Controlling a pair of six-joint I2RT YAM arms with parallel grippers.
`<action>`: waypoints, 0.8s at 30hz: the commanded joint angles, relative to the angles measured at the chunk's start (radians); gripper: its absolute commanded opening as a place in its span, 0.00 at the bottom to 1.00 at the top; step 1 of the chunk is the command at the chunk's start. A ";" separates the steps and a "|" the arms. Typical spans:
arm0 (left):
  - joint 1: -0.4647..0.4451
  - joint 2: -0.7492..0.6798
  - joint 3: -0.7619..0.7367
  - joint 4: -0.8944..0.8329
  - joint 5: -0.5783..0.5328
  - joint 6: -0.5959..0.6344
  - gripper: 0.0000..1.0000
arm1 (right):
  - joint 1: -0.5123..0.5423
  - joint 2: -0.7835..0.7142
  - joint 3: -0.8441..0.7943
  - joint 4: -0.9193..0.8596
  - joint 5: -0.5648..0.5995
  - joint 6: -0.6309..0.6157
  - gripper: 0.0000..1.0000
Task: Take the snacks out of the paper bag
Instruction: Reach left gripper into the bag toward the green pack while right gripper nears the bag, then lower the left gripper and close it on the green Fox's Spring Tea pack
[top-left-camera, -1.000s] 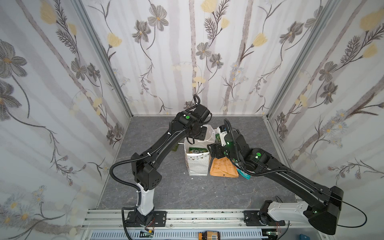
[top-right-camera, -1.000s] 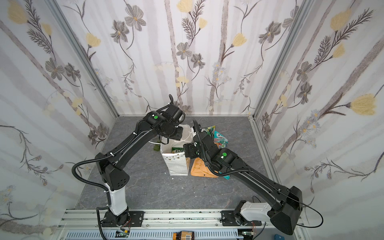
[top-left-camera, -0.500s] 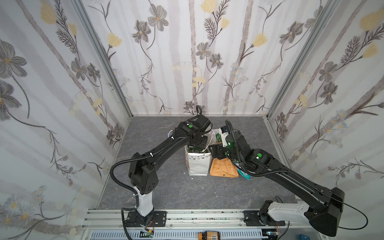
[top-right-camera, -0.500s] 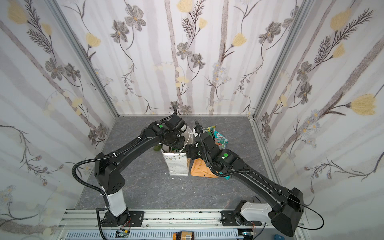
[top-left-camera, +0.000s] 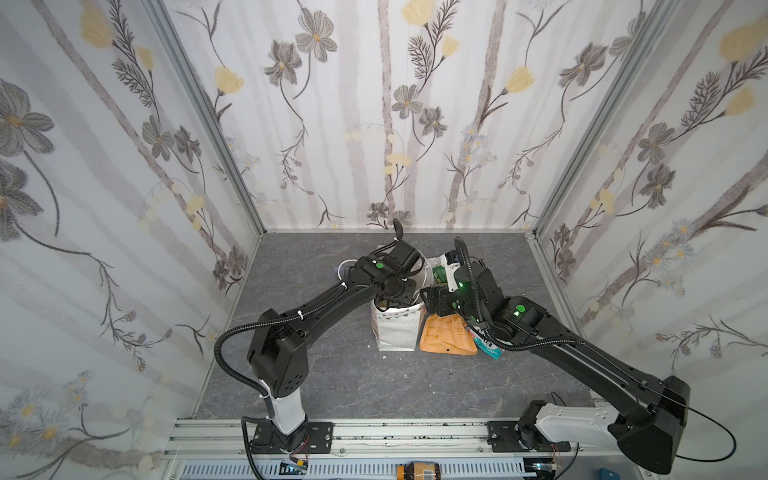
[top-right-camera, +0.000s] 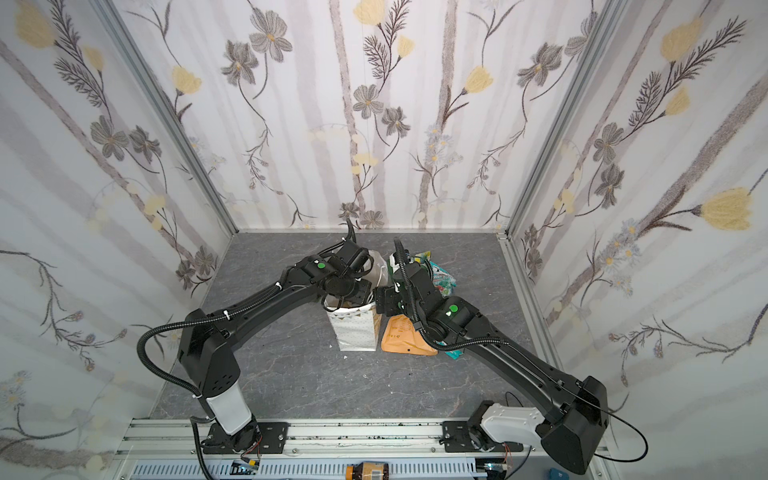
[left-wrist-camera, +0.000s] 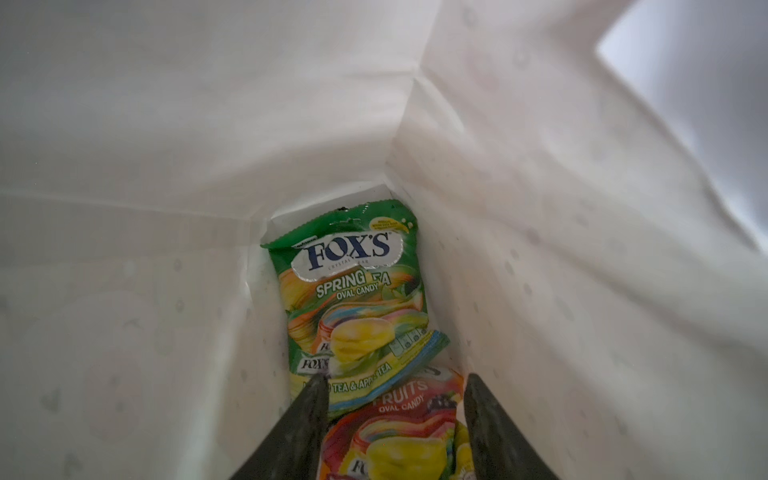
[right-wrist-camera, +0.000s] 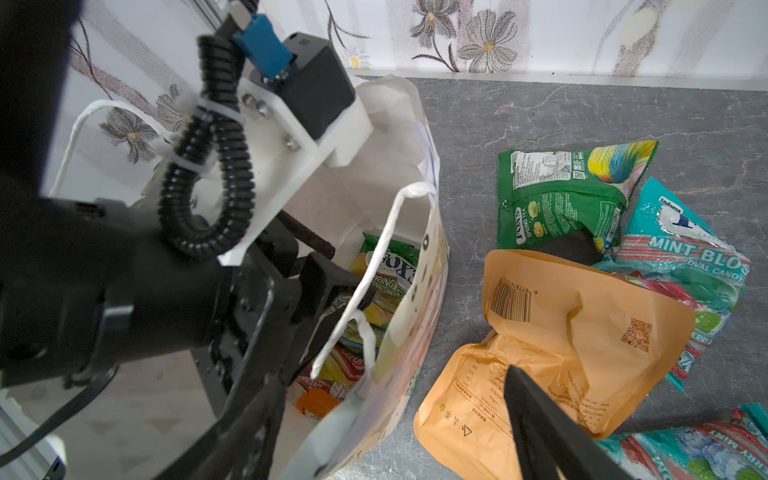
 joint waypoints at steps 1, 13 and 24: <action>-0.001 0.032 0.029 -0.047 -0.048 -0.011 0.57 | -0.001 -0.001 0.001 0.029 -0.018 0.011 0.82; 0.002 0.091 -0.007 -0.021 -0.044 0.003 0.75 | -0.001 0.002 0.000 0.032 -0.047 0.015 0.82; 0.014 0.108 -0.138 0.128 -0.053 0.001 0.85 | -0.001 0.015 -0.003 0.032 -0.058 0.018 0.81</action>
